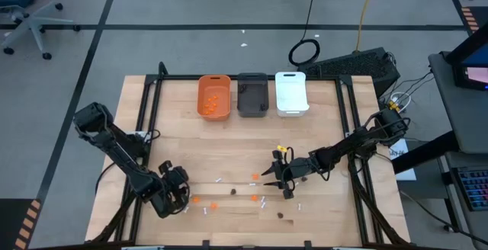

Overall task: Sort Halloween decoration
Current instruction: Put the orange spider toy into the orange bin

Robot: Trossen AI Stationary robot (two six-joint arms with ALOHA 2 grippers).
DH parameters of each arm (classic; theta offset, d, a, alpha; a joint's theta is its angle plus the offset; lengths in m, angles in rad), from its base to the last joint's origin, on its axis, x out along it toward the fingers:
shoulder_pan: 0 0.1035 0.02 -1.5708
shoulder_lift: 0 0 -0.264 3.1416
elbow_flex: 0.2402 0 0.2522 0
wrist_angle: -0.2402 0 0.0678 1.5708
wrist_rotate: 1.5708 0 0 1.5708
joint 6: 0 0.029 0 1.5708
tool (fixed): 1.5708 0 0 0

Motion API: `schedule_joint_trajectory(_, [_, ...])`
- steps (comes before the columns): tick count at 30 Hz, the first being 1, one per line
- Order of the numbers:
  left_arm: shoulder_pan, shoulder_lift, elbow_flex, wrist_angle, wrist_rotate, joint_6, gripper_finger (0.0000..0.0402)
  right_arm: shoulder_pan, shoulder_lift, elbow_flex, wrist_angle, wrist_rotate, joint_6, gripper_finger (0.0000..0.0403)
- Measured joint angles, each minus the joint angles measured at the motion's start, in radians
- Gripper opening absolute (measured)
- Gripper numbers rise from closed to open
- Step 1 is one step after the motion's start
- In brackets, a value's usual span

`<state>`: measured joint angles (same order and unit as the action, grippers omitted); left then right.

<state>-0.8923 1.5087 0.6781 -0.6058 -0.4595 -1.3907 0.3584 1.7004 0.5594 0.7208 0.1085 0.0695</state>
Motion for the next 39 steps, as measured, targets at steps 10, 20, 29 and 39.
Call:
schedule_joint_trajectory(10, [0.009,-0.001,-0.049,-0.011,-0.003,-0.059,0.0151,0.0,0.0,0.0,0.0,0.0,-0.003,0.0157])
schedule_joint_trajectory(20, [0.01,-0.004,-0.088,0.036,-0.03,-0.019,0.0029,0.0,0.0,0.0,0.001,0.0,-0.003,0.0157])
schedule_joint_trajectory(29, [0.014,0.003,-0.092,0.017,-0.152,0.04,0.0001,0.0,0.0,0.0,0.003,0.0,-0.003,0.0157])
schedule_joint_trajectory(39, [0.013,-0.003,-0.035,0.019,-0.351,0.267,0.0,0.0,0.0,0.0,0.009,0.0,-0.003,0.0157])
